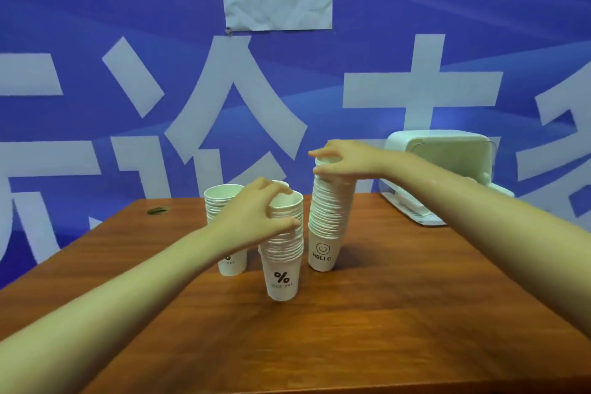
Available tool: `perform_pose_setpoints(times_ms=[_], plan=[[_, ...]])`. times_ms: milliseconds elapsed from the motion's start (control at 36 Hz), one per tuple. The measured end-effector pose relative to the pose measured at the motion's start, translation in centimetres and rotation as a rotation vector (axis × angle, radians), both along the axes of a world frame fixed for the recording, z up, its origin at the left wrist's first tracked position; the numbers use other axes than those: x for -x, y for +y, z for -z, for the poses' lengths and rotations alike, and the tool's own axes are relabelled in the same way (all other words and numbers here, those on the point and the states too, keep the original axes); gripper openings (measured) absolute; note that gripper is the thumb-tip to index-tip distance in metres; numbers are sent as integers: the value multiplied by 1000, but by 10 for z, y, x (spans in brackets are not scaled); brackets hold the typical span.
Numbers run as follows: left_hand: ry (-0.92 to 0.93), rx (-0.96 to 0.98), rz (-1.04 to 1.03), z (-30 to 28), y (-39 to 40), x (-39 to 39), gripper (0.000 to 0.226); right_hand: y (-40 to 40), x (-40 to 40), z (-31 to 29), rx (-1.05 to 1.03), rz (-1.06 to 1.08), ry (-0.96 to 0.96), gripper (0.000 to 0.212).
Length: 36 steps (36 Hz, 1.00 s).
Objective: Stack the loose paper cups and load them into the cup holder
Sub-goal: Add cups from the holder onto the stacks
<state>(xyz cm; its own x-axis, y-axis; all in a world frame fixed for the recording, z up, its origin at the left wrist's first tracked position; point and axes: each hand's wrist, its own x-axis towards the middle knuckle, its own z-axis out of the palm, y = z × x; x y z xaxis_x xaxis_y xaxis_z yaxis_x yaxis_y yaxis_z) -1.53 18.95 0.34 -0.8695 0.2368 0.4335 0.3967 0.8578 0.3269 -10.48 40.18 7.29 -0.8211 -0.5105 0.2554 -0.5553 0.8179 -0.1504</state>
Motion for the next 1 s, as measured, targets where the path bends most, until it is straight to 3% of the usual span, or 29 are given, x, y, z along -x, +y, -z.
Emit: perform_pose_setpoints(times_ms=[222,417,611,833,1000], plan=[[43,-369,40,27,-1,7,76,-5,0,37,63,19,47,56],[-12,-714,111,44,1,7,98,6,-5,61,512,-9,60,41],[-24,-736,175,64,4,14,85,11,-5,82,686,35,31,39],[-54,-819,121,79,24,19,66,28,-8,73,679,101,14,49],[-47,-858,130,78,58,47,66,61,-2,76,577,207,144,62]])
